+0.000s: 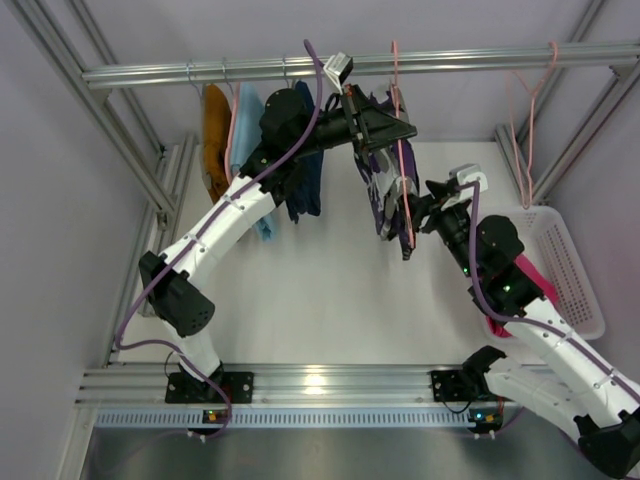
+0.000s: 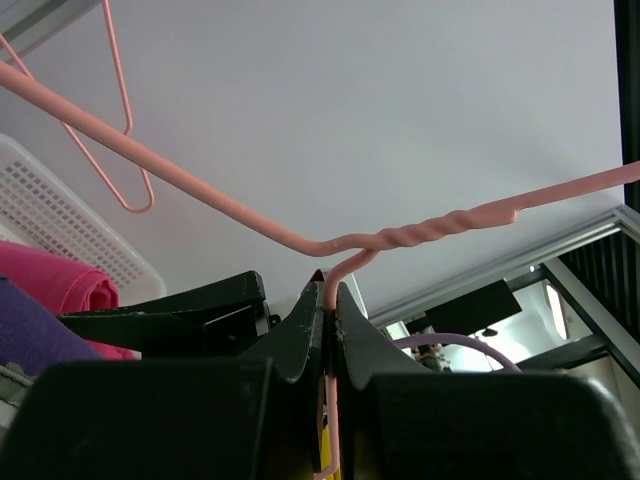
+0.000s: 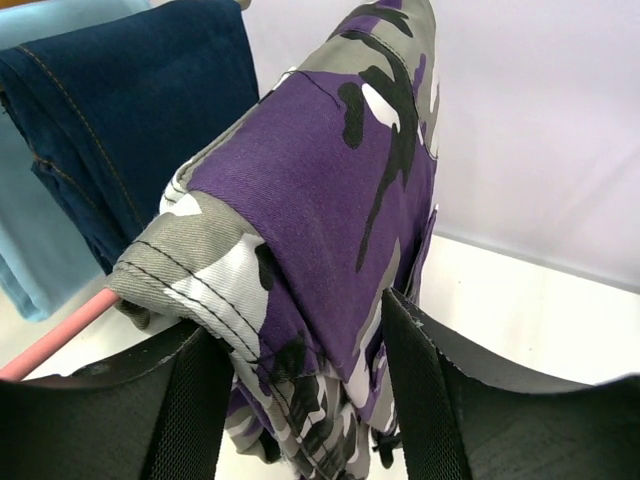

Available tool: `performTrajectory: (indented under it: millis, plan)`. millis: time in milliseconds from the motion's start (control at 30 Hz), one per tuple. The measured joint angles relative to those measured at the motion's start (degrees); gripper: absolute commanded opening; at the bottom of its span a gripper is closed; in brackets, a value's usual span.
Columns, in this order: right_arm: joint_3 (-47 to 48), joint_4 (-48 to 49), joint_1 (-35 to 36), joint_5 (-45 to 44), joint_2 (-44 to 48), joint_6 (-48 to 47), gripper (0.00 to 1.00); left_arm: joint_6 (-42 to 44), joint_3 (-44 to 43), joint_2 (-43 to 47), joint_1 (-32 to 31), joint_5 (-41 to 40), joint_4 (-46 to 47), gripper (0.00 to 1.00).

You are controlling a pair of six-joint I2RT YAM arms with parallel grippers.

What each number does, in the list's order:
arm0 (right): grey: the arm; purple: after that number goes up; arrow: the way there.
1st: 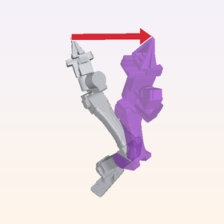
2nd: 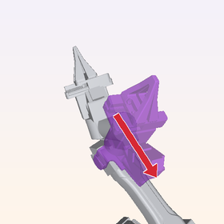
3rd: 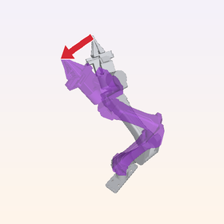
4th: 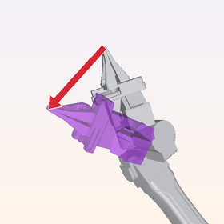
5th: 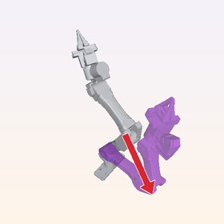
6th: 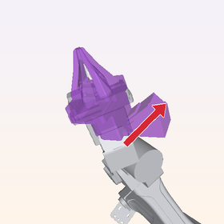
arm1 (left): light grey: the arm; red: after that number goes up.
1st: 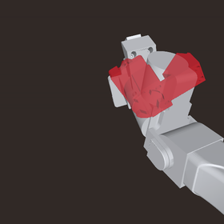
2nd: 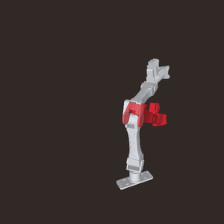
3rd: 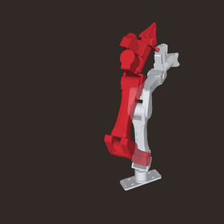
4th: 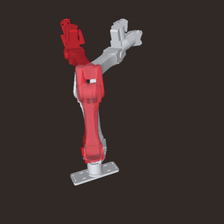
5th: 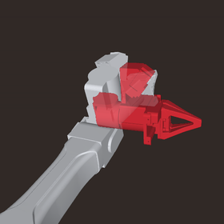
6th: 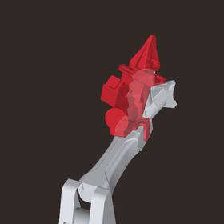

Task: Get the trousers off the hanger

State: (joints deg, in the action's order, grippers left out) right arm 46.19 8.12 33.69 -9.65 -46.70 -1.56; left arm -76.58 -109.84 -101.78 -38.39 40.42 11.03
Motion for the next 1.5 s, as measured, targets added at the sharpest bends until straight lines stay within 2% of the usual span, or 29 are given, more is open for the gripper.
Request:
performTrajectory:
  millis: [533,800,1100,1233,1500]
  plan:
    - [-0.1,-3.8,-0.2,-1.6,3.3,-3.5,0.54,-0.8,-0.9,0.0,0.8,0.7,-0.1,0.0]
    - [-0.8,-1.9,-0.4,-2.8,-0.9,-3.7,0.56,-0.9,-1.1,0.0,1.0,0.7,-0.1,0.0]
    - [-0.8,-1.0,-0.5,-1.2,-2.4,-3.3,0.67,-1.3,-1.1,0.0,1.2,0.7,0.1,0.0]
    - [-1.3,-1.4,-0.5,-0.4,-0.5,-3.0,0.76,-1.6,-1.1,0.0,1.2,0.8,0.2,0.0]
    - [-1.9,-1.6,-0.6,2.7,2.9,-1.6,0.79,-2.2,-1.2,0.0,1.0,1.4,0.2,0.0]
